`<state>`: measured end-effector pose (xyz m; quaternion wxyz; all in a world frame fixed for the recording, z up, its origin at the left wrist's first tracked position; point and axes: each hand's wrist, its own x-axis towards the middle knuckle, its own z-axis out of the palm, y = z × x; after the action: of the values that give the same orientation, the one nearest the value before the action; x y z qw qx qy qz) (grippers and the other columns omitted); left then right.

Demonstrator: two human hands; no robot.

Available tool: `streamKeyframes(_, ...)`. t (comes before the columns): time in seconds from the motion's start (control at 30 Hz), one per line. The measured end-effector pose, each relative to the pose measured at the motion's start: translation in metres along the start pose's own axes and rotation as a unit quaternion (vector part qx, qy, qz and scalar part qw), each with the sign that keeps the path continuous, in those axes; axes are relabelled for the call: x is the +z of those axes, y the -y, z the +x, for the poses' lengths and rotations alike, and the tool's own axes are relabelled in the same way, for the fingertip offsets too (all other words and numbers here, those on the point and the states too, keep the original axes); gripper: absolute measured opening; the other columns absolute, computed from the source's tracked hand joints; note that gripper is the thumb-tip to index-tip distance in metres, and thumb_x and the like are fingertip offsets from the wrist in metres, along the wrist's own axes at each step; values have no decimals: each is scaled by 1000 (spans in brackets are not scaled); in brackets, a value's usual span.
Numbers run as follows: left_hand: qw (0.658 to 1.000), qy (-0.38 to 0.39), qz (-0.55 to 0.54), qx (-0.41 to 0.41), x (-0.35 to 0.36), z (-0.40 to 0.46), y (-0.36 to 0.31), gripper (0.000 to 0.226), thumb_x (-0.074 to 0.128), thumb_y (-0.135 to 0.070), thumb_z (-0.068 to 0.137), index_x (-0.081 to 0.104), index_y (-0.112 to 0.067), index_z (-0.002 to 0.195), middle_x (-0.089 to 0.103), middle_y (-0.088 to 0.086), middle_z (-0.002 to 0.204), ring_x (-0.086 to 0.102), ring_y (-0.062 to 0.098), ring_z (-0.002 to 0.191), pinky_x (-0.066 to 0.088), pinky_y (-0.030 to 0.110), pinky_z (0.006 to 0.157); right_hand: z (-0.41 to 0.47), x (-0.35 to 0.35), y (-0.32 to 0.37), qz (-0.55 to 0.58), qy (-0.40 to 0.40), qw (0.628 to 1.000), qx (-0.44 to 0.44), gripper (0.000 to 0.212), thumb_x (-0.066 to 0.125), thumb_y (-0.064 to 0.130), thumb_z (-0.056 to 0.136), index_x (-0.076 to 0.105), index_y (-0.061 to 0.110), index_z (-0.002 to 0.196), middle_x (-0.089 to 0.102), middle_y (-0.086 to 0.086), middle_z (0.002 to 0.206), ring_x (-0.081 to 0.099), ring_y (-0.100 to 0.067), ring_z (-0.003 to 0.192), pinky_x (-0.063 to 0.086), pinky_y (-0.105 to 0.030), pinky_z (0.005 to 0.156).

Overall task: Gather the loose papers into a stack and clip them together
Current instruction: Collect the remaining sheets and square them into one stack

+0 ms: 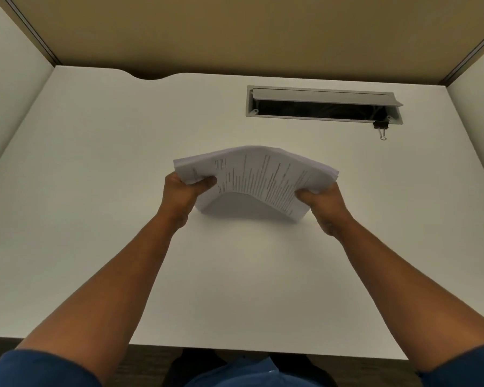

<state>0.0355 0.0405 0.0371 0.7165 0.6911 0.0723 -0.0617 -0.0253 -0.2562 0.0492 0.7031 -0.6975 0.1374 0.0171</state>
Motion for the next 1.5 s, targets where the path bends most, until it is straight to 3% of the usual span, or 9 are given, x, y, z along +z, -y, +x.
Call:
streamKeyframes(0.2, 1000, 10, 1, 1, -3, 1, -5, 37, 87, -12, 69, 77, -22, 103, 78, 6, 109, 73, 26, 103, 61, 45, 87, 3, 2, 1, -6, -14, 1000, -3, 51, 64, -13, 84, 75, 36, 94, 73, -4, 103, 69, -26, 106, 56, -55, 93)
streamKeyframes(0.33, 999, 44, 2, 16, -9, 7, -7, 41, 86, -8, 70, 75, -21, 108, 76, 10, 113, 72, 28, 106, 60, 48, 86, 6, -4, 5, -6, -6, 1000, -24, 50, 63, -14, 85, 70, 33, 102, 73, -2, 102, 70, -16, 101, 59, -45, 87)
streamKeyframes(0.47, 996, 78, 8, -37, -2, 7, 15, 46, 84, 5, 71, 75, -20, 110, 74, 12, 117, 69, 29, 114, 54, 57, 99, 4, -3, -16, 24, 1, 1000, 19, 55, 58, -21, 82, 68, 27, 106, 71, -3, 104, 65, -27, 111, 57, -47, 91)
streamKeyframes(0.63, 997, 75, 5, 1, -3, 13, 4, 44, 83, 2, 74, 73, -15, 114, 74, 15, 115, 69, 32, 111, 59, 51, 91, 10, -6, -6, 39, -18, 999, 17, 51, 56, -24, 81, 68, 22, 101, 72, 1, 97, 67, -17, 100, 58, -32, 79)
streamKeyframes(0.83, 993, 96, 58, -35, -8, 13, 20, 47, 83, 4, 73, 76, -29, 105, 75, 7, 115, 69, 26, 113, 57, 55, 96, 8, -3, -21, 19, 12, 999, 34, 49, 62, -17, 80, 67, 24, 106, 70, -4, 105, 65, -28, 112, 57, -45, 91)
streamKeyframes(1.03, 995, 82, 39, -27, -11, 20, 16, 41, 84, -4, 69, 76, -22, 105, 74, 9, 116, 69, 28, 111, 59, 49, 93, 13, -2, -15, 29, 6, 999, 19, 51, 61, -19, 83, 66, 26, 106, 71, -1, 105, 66, -21, 109, 59, -36, 86)
streamKeyframes(1.2, 989, 123, 70, -33, -13, 18, 28, 46, 79, 9, 77, 70, -15, 115, 75, 6, 111, 69, 21, 109, 59, 43, 93, 10, 1, -20, -4, 18, 997, 71, 49, 55, -21, 86, 63, 26, 99, 67, 2, 98, 63, -15, 96, 52, -17, 63)
streamKeyframes(1.3, 989, 127, 78, -24, -16, 20, 23, 49, 75, 13, 79, 66, -11, 121, 75, 2, 109, 70, 17, 107, 59, 32, 86, 14, -2, -18, 5, 23, 998, 56, 52, 57, -22, 84, 67, 26, 101, 70, 0, 99, 65, -17, 99, 59, -26, 76)
streamKeyframes(1.5, 987, 131, 67, -56, -18, 17, 33, 57, 82, -4, 70, 66, -14, 125, 72, 9, 120, 65, 26, 119, 54, 55, 101, 12, -2, -24, -21, 33, 997, 69, 48, 59, -20, 82, 69, 24, 101, 71, -4, 101, 65, -21, 103, 57, -32, 80)
